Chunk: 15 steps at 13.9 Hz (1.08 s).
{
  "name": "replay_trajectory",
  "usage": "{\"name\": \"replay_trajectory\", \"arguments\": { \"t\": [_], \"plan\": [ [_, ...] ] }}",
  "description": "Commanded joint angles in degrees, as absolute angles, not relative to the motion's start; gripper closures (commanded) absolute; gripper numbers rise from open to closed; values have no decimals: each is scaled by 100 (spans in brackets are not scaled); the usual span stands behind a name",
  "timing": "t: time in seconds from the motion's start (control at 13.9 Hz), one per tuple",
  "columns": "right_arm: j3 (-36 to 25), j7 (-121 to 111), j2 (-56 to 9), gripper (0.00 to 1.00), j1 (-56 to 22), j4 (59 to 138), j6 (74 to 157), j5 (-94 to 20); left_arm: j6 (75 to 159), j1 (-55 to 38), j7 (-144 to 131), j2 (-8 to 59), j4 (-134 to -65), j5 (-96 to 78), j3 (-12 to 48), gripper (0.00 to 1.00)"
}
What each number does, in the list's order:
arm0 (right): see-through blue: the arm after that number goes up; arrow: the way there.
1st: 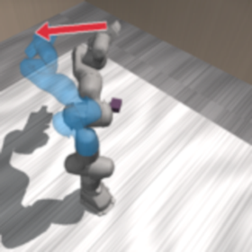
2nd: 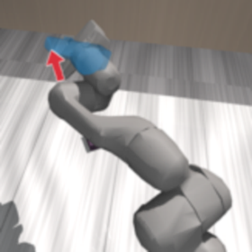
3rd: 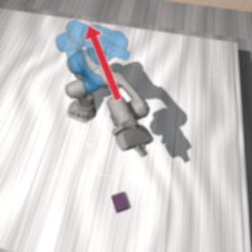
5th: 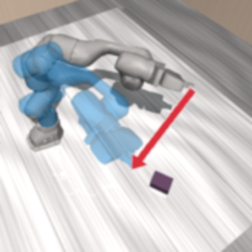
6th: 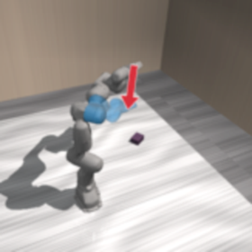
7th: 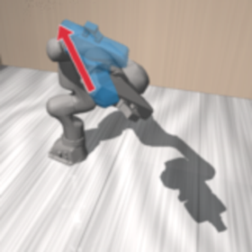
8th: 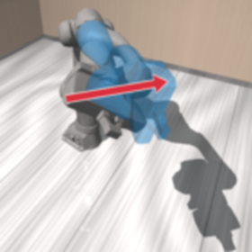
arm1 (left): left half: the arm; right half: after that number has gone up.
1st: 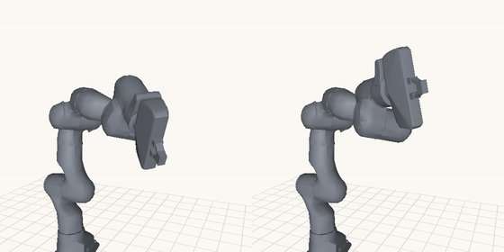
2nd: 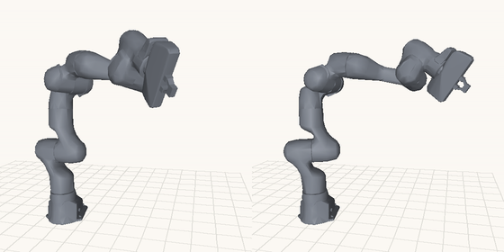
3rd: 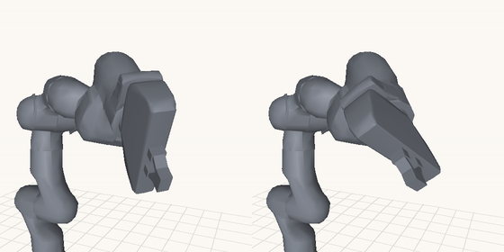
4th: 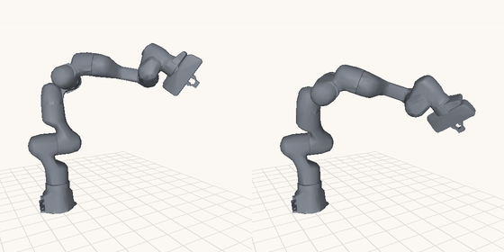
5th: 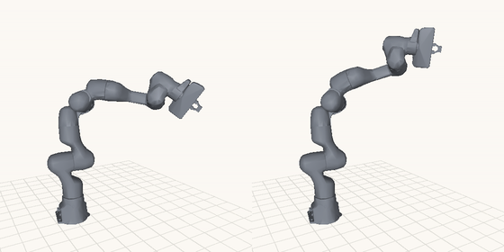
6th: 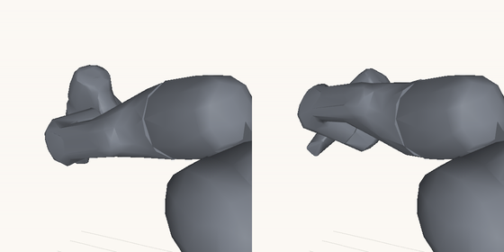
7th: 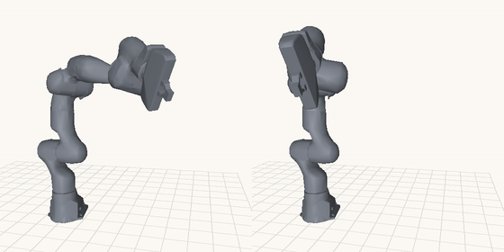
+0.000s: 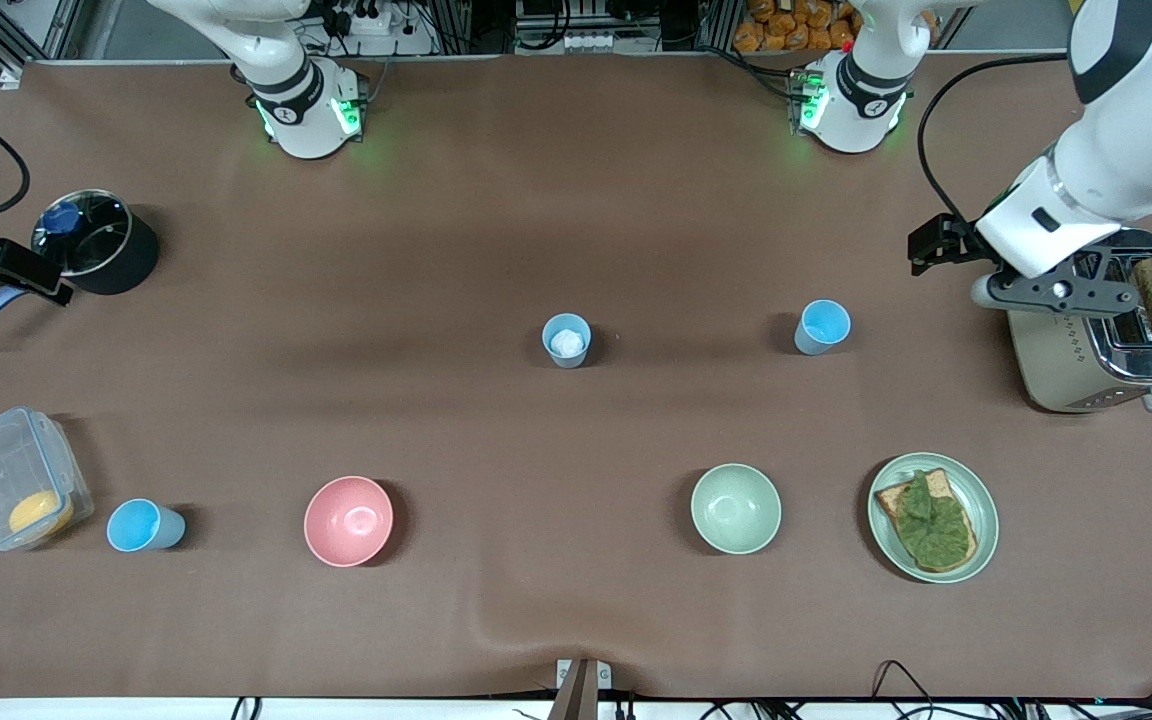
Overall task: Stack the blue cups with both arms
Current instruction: 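Reach the left gripper to the blue cup beside the toaster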
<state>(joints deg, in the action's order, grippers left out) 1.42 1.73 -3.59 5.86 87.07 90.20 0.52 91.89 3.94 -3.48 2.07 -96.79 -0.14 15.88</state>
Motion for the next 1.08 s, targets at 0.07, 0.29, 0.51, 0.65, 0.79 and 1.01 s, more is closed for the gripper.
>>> {"name": "replay_trajectory", "arguments": {
  "t": [0.07, 0.29, 0.51, 0.65, 0.79, 1.01],
  "plan": [
    [229, 246, -255, 0, 721, 8772, 9088, 88, 9798, 203, -360, 570, -9861, -26, 1591, 0],
    [228, 246, -264, 0, 861, 8745, 9271, 97, 10429, -87, -439, 633, -10298, -61, 1600, 0],
    [237, 246, -272, 0, 800, 8763, 9387, 62, 11537, -272, -894, 642, -11037, -211, 1600, 0],
    [255, 211, -281, 0, 782, 8771, 9387, 53, 11820, -430, -1386, 668, -11267, -211, 1600, 0],
    [264, 237, -299, 0, 703, 8780, 9500, 53, 12048, -527, -1756, 703, -11504, -211, 1608, 0],
    [272, 194, -299, 0, 703, 8807, 9553, -17, 12698, -554, -1986, 826, -12039, -220, 1635, 0]
  ]
}}
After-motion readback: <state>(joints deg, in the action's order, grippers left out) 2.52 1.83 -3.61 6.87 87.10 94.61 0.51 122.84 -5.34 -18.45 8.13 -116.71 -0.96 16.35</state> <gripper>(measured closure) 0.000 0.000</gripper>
